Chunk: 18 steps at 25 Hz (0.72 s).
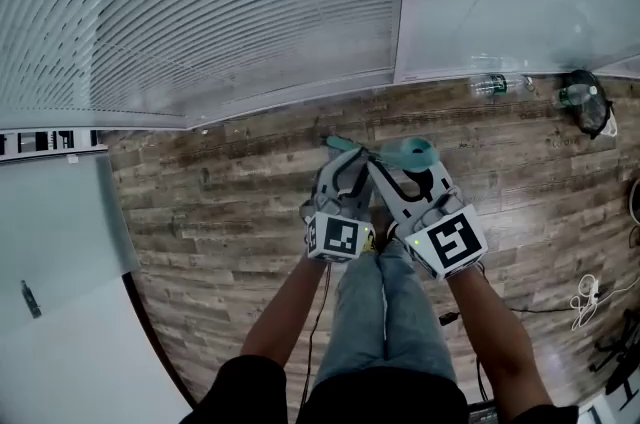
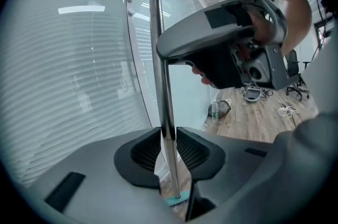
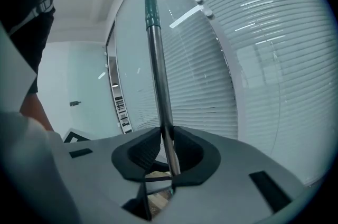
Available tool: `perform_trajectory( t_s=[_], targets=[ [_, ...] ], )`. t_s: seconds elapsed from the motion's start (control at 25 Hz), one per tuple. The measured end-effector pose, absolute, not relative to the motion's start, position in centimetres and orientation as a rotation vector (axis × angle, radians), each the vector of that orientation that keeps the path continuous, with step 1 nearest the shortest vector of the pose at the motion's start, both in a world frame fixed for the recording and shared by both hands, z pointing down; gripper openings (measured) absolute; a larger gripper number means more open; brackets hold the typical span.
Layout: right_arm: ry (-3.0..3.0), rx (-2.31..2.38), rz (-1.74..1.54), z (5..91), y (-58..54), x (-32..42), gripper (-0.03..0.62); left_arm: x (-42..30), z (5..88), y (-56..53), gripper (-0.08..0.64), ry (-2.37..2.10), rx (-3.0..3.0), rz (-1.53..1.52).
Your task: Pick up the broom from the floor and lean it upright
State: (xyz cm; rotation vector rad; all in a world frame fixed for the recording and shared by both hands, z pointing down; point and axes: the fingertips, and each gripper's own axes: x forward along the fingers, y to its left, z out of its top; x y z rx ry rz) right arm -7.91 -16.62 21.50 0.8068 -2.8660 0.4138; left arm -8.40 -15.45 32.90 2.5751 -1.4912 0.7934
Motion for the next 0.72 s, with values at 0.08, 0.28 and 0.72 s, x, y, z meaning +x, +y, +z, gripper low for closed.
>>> perform_trajectory(
  t_s=[0.08,0.28,0.72],
  targets=[
    [-2.860,0.809,0.397,21.0,-17.1,-8.2,0.084,-8.1,32.3,-16.3,0.087,-1.506,2.575,0.776],
    [-2.796,0.792,0.383,23.7,-19.7,-9.1,0.086,-8.4,34.7,-19.1,0.087,-1.468,2.482,0.671],
    [-2.491,0.834,0.670,39.5,-27.9,-9.6,0.084,-9.5,50.3,-25.4,0.086,-1.151,2.328,0.853]
  ],
)
